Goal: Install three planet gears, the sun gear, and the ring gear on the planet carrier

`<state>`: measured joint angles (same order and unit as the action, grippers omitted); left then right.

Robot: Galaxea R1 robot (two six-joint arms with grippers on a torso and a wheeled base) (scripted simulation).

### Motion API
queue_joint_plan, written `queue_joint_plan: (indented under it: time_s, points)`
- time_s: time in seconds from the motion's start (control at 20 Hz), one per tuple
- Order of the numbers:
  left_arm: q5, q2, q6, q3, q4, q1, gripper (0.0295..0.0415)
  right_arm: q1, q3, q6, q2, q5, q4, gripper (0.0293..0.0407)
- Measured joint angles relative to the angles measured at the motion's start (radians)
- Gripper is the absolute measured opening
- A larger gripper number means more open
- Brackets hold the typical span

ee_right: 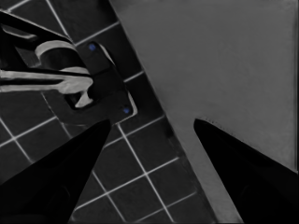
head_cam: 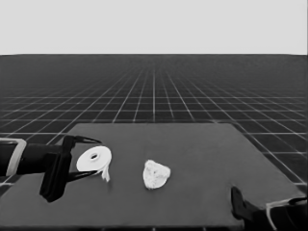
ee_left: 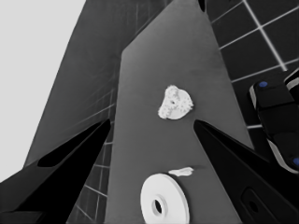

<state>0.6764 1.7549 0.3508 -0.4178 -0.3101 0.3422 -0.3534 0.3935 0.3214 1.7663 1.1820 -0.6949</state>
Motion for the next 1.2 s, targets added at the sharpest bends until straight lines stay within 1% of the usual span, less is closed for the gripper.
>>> queue_joint_plan:
  time_s: [0.05, 0.1, 0.15, 0.2, 0.25, 0.3, 0.4, 0.5, 0.55, 0.6, 0.65, 0.75, 1.0, 1.05, 1.1, 1.2]
  points:
    - [0.317, 0.063, -0.484, -0.212, -0.283, -0.198, 0.0406, -0.001, -0.003, -0.002, -0.003, -0.001, -0.001, 0.0385]
    - [0.575, 0.235, -0.813, -0.502, -0.157, -0.227, 0.0412, -0.001, -0.004, -0.004, -0.005, -0.001, -0.002, 0.0385]
    - [0.674, 0.379, -0.923, -0.776, 0.01, -0.234, 0.04, -0.001, -0.005, -0.004, -0.006, -0.001, -0.002, 0.0385]
    - [0.721, 0.477, -0.948, -0.994, 0.119, -0.241, 0.0392, -0.001, -0.006, -0.005, -0.006, -0.002, -0.002, 0.0385]
    - [0.752, 0.547, -0.944, -1.155, 0.182, -0.247, 0.0388, -0.001, -0.006, -0.005, -0.007, -0.002, -0.003, 0.0385]
    - [0.773, 0.596, -0.931, -1.27, 0.219, -0.251, 0.0386, -0.001, -0.006, -0.005, -0.007, -0.002, -0.003, 0.0385]
    - [0.795, 0.653, -0.905, -1.402, 0.251, -0.255, 0.0385, -0.001, -0.007, -0.005, -0.007, -0.002, -0.003, 0.0385]
    - [0.804, 0.677, -0.891, -1.458, 0.262, -0.257, 0.0385, -0.001, -0.007, -0.005, -0.007, -0.002, -0.003, 0.0385]
    - [0.742, 0.699, -0.875, -1.504, 0.226, -0.324, 0.0385, -0.001, -0.007, -0.005, -0.007, -0.002, -0.003, 0.0385]
    - [0.704, 0.719, -0.859, -1.546, 0.209, -0.374, 0.0385, -0.001, -0.007, -0.005, -0.007, -0.002, -0.003, 0.0385]
    - [0.682, 0.735, -0.845, -1.579, 0.201, -0.401, 0.0385, -0.001, -0.007, -0.005, -0.007, -0.002, -0.003, 0.0385]
    - [0.66, 0.753, -0.83, -1.615, 0.195, -0.424, 0.0385, -0.001, -0.007, -0.005, -0.007, -0.002, -0.003, 0.0385]
    - [0.649, 0.762, -0.822, -1.635, 0.193, -0.432, 0.0385, -0.001, -0.007, -0.005, -0.007, -0.002, -0.003, 0.0385]
    - [0.649, 0.762, -0.821, -1.635, 0.193, -0.432, 0.0359, -0.001, -0.007, -0.005, -0.007, -0.002, -0.003, 0.0385]
    - [0.649, 0.763, -0.821, -1.635, 0.193, -0.432, 0.0348, -0.001, -0.007, -0.005, -0.007, -0.002, -0.003, 0.0385]
    - [0.649, 0.763, -0.821, -1.636, 0.193, -0.432, 0.0348, -0.001, -0.007, -0.005, -0.007, -0.002, -0.003, 0.0385]
